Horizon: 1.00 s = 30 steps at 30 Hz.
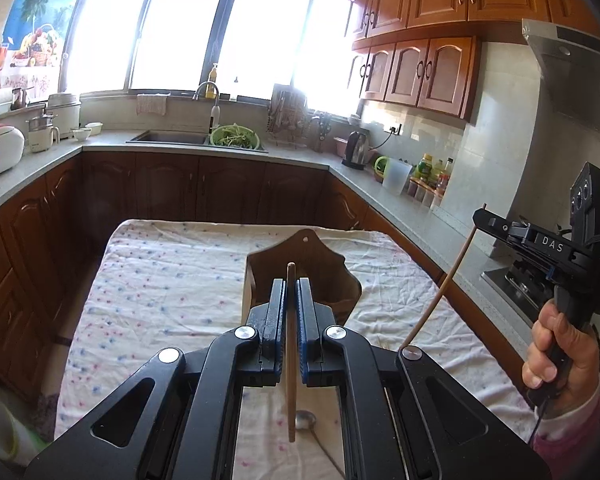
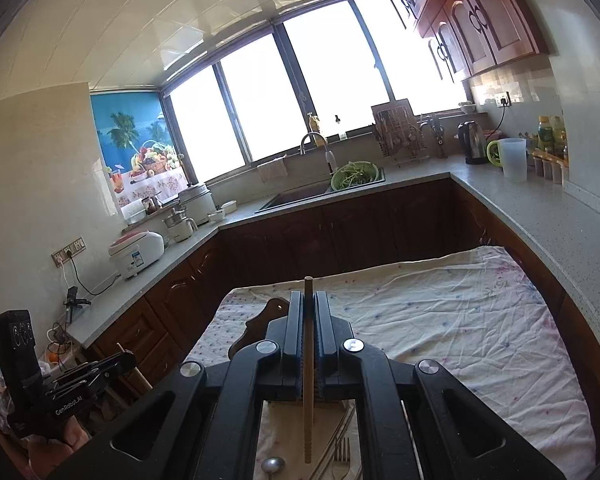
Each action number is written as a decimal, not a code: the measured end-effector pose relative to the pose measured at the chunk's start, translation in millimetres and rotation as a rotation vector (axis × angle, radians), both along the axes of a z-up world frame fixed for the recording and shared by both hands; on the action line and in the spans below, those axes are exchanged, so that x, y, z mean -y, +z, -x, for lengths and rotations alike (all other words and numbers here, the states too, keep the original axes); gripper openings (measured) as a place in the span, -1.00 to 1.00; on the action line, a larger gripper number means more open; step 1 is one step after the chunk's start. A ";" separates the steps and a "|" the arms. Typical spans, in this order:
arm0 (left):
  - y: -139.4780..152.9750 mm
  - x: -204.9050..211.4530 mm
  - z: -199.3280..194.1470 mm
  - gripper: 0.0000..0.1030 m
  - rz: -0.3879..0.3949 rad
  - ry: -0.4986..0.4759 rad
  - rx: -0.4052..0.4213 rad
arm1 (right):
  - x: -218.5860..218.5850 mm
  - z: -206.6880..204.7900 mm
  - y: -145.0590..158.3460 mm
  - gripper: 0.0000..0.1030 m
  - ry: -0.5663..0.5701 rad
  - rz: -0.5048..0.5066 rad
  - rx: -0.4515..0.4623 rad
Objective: Organize utensils
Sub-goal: 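Lift the chopstick in the left tool over the holder while the right tool carries its chopstick there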
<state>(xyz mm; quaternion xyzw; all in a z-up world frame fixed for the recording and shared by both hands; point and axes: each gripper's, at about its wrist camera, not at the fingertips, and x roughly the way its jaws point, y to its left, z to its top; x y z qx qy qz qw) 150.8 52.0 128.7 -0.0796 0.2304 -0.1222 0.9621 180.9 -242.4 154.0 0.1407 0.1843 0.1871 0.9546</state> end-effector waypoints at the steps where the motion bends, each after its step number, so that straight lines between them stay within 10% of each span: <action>1: 2.7 -1.7 -1.6 -0.92 0.006 0.004 0.010 | -1.2 -1.7 2.9 -0.91 -0.001 0.001 0.007; 20: 65.7 -8.0 -69.7 -0.92 0.022 0.093 0.205 | -7.2 -70.8 35.2 -0.91 -0.056 -0.074 0.107; 30: 6.2 -6.2 -124.4 -0.92 0.050 0.190 0.165 | -17.2 -116.8 -27.9 -0.91 -0.082 -0.105 0.057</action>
